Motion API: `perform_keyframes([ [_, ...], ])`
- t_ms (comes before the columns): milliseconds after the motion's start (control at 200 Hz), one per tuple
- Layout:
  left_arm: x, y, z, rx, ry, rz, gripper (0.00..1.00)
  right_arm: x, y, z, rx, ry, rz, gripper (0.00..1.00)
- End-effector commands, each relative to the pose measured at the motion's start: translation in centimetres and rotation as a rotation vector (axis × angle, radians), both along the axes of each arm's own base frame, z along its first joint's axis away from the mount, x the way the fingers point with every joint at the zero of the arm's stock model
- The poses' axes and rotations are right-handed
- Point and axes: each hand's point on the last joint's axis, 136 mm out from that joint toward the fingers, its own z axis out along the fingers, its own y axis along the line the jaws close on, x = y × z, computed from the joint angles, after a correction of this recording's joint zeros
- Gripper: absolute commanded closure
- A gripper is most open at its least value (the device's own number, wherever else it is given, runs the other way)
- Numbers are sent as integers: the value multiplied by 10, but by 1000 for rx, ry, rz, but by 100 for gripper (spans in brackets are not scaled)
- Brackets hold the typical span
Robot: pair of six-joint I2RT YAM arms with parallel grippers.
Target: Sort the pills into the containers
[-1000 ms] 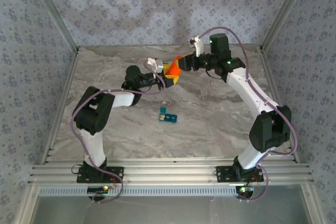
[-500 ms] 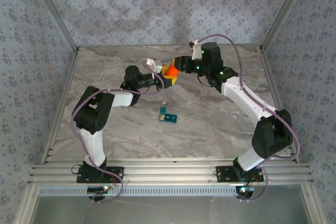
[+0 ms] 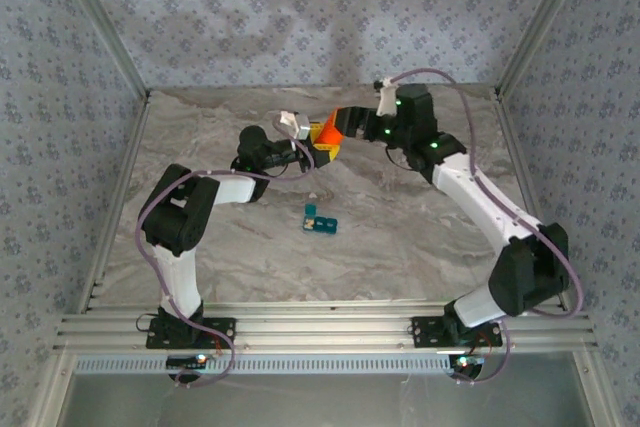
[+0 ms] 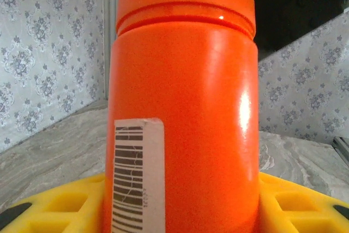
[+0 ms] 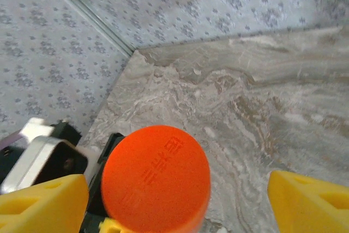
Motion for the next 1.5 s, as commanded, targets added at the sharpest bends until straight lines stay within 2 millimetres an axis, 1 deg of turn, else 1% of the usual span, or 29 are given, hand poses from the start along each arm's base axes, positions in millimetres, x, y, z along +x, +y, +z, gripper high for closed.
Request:
perform_keyframes([
  [0,-5,3,33,-54,-97,0,100,-19,-8,28,-14,-134,107,12],
  [75,-5,3,33,-56,-95,-3,100,-15,-16,30,-17,-170,118,12],
  [190,-5,3,34,-55,-97,-4,100,-8,-17,30,-12,-196,178,12],
  [385,-5,3,34,-56,-95,-8,100,0,0,22,-37,-184,280,13],
  [615,-5,2,34,-57,-94,-11,100,5,16,13,-50,-166,324,17],
  [875,-5,2,34,-57,-92,-10,100,8,26,4,-60,-134,347,27],
  [979,-5,1,34,-57,-93,-11,100,8,29,0,-67,-117,357,35],
  [1109,-5,2,34,-58,-93,-8,100,6,33,-8,-78,-94,373,41],
  [1244,-5,2,35,-60,-96,-9,100,3,35,-13,-84,-70,366,51],
  [1399,-5,2,35,-61,-95,-8,100,6,36,-19,-57,-25,290,61],
  [1499,-4,2,35,-62,-94,-6,100,7,43,-31,-24,47,180,62],
])
